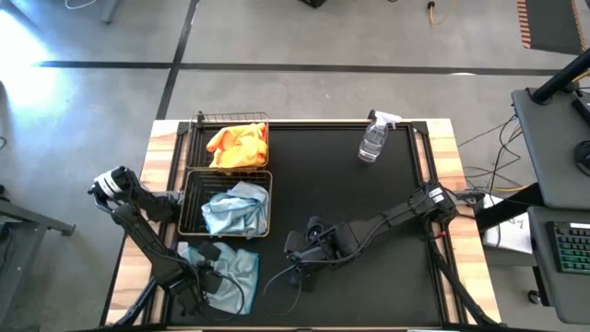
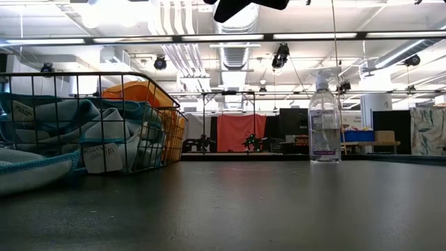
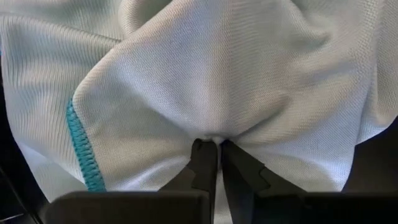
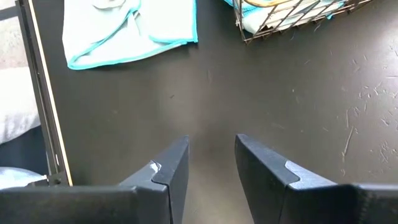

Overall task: Sort microfiber towel by color & place in baskets
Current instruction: Put the blue towel into the bottom wire basket

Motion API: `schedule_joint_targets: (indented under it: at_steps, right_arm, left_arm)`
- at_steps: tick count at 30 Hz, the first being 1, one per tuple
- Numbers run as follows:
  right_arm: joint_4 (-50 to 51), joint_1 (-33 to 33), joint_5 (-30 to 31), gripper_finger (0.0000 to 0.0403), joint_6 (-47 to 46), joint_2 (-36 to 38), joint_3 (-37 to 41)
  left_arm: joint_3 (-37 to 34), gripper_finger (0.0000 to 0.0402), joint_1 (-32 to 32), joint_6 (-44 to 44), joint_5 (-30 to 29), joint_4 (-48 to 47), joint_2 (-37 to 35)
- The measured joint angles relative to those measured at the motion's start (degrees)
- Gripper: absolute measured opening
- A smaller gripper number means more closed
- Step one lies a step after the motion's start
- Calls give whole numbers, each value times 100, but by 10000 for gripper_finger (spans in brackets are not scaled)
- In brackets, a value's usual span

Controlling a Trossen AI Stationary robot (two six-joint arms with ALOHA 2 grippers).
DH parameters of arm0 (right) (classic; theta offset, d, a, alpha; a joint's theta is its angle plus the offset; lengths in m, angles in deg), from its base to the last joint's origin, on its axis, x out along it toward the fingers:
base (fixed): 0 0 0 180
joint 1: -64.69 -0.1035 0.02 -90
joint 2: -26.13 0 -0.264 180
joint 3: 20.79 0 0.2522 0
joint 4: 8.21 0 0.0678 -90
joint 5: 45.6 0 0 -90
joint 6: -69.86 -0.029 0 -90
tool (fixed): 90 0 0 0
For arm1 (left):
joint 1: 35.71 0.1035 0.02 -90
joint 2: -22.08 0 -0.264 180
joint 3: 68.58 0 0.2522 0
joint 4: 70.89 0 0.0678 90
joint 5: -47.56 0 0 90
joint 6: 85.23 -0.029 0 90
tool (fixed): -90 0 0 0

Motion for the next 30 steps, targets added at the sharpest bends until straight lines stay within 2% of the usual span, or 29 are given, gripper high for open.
schedule_joint_targets:
  at_steps: [20, 24, 30]
  right_arm:
    - [-1, 2, 2, 123, 1, 0, 0]
    - [-1, 2, 0, 123, -1, 0, 0]
    - [-1, 2, 0, 123, -1, 0, 0]
  left_arm:
    - [562, 5, 79, -225, -39, -256, 22]
    - [589, 27, 135, -232, 113, -286, 20]
    - [595, 81, 132, -314, 278, -310, 13]
